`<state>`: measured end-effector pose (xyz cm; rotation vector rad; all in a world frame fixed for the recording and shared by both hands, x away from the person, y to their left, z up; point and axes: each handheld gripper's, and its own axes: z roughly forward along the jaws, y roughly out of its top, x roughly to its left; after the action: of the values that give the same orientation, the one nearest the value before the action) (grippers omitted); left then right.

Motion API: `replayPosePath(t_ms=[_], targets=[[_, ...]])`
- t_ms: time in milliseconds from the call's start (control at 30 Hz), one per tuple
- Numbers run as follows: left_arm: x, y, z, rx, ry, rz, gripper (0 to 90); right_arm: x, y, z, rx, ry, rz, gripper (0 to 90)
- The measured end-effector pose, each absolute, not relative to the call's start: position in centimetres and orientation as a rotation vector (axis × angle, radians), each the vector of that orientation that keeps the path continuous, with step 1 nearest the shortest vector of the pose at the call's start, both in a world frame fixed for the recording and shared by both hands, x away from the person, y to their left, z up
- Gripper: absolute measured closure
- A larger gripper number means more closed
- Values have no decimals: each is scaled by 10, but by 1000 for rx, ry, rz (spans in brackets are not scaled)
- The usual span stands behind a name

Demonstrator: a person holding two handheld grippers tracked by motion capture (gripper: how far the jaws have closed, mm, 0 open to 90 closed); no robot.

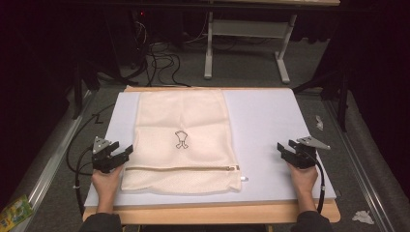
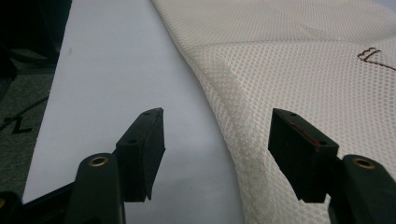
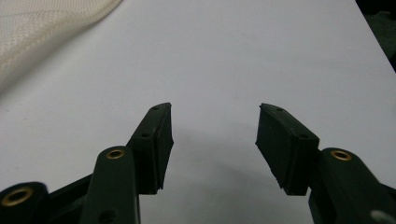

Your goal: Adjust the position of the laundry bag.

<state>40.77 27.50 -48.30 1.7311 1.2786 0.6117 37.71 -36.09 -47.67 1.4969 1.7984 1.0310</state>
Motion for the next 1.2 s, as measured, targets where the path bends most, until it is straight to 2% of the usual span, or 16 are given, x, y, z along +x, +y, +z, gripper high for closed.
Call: replayPosePath(t_ms=[533, 800, 1000, 1200], targets=[[407, 275, -483, 1727, 1277, 605, 390, 375, -357, -476, 1469, 1791, 1004, 474], [406, 274, -482, 1738, 1250, 623, 446, 375, -359, -476, 1474, 1782, 1035, 475], [410, 280, -483, 1704, 1283, 545, 447, 376, -362, -476, 1496, 1785, 1051, 475], [411, 279, -482, 1724, 1279, 545, 414, 379, -361, -474, 1510, 1797, 1039, 473]])
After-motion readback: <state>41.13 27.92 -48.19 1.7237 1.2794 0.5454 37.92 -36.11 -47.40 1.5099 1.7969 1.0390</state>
